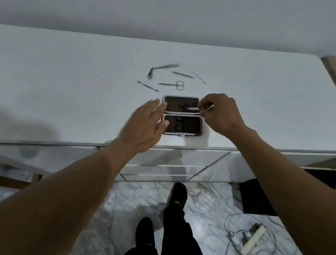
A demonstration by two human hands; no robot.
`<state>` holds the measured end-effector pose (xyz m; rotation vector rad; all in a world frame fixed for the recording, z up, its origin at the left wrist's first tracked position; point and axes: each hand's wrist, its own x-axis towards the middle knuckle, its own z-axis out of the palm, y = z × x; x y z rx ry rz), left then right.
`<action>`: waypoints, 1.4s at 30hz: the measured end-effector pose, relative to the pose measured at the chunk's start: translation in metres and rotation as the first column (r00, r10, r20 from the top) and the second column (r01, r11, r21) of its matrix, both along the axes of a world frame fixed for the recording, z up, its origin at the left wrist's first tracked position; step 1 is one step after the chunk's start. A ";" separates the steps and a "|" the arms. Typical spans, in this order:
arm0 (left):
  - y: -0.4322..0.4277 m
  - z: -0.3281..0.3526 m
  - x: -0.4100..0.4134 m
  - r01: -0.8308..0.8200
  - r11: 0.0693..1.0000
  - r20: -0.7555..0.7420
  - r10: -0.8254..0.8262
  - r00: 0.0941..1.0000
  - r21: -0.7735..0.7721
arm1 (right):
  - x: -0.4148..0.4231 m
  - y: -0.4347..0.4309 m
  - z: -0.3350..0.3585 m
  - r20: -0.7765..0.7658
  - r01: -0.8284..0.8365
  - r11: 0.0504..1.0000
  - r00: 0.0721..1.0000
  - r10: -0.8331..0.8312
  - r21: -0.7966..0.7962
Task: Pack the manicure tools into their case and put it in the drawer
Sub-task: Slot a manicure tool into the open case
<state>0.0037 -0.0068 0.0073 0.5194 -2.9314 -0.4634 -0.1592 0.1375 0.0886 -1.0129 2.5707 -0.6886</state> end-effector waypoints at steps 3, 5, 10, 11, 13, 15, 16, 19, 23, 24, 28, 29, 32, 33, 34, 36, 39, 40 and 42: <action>-0.004 0.007 0.002 0.042 0.999 -0.001 -0.042 0.999 0.001 | 0.014 0.012 -0.003 -0.015 -0.016 1.000 1.000 0.016 0.023; -0.010 0.008 0.003 0.061 0.998 0.039 -0.061 0.997 -0.017 | 0.020 0.017 -0.004 -0.032 -0.017 0.999 0.999 0.018 0.037; -0.017 0.001 0.005 0.062 0.998 0.066 -0.063 0.996 0.007 | 0.028 0.023 -0.011 -0.054 -0.032 0.998 0.998 0.035 0.057; -0.017 -0.001 0.006 0.062 0.998 0.051 -0.062 0.997 -0.002 | 0.029 0.024 -0.011 -0.057 -0.037 0.998 0.998 0.040 0.060; -0.016 -0.003 0.006 0.058 0.998 0.026 -0.057 0.998 -0.030 | 0.030 0.026 -0.012 -0.056 -0.042 0.997 0.997 0.045 0.061; -0.016 -0.005 0.006 0.056 0.997 0.018 -0.055 0.998 -0.047 | 0.029 0.028 -0.013 -0.024 -0.035 0.998 0.999 0.037 0.059; -0.017 -0.005 0.006 0.054 0.997 0.013 -0.053 0.999 -0.051 | 0.028 0.028 -0.012 -0.003 -0.031 0.998 1.000 0.031 0.056; -0.018 -0.007 0.006 0.041 0.997 -0.006 -0.041 0.999 -0.062 | 0.025 0.026 -0.011 0.016 -0.042 0.997 0.999 0.042 0.063; -0.019 -0.007 0.006 0.030 0.998 -0.018 -0.031 0.999 -0.051 | 0.022 0.023 -0.011 0.024 -0.057 0.996 0.998 0.055 0.073; -0.019 -0.007 0.006 0.031 0.998 -0.020 -0.032 0.999 -0.048 | 0.022 0.022 -0.011 0.027 -0.060 0.995 0.998 0.058 0.075; -0.020 -0.008 0.006 0.025 0.998 -0.028 -0.027 0.999 -0.050 | 0.020 0.017 -0.009 0.042 -0.077 0.994 0.996 0.073 0.077; -0.020 -0.008 0.006 0.026 0.998 -0.029 -0.028 0.999 -0.054 | 0.020 0.016 -0.008 0.047 -0.082 0.994 0.996 0.079 0.075; -0.021 -0.008 0.006 0.020 0.998 -0.029 -0.022 0.999 -0.062 | 0.023 0.012 -0.009 0.053 -0.100 0.992 0.994 0.097 0.076; -0.021 -0.008 0.006 0.019 0.998 -0.026 -0.021 0.999 -0.063 | 0.024 0.010 -0.010 0.052 -0.107 0.991 0.993 0.103 0.077; -0.020 -0.008 0.006 0.019 0.998 -0.023 -0.020 1.000 -0.064 | 0.025 0.009 -0.011 0.052 -0.113 0.991 0.993 0.109 0.077; -0.020 -0.008 0.006 0.015 0.998 -0.023 -0.016 1.000 -0.060 | 0.027 0.006 -0.012 0.058 -0.118 0.990 0.992 0.113 0.075; -0.020 -0.009 0.005 0.010 0.998 -0.030 -0.012 0.999 -0.063 | 0.028 0.001 -0.013 0.074 -0.105 0.992 0.992 0.100 0.072; -0.019 -0.009 0.005 0.008 0.998 -0.031 -0.010 0.999 -0.064 | 0.028 0.000 -0.013 0.082 -0.103 0.992 0.992 0.097 0.072; -0.019 -0.009 0.005 0.005 0.998 -0.029 -0.007 1.000 -0.064 | 0.029 -0.002 -0.013 0.088 -0.112 0.990 0.991 0.104 0.082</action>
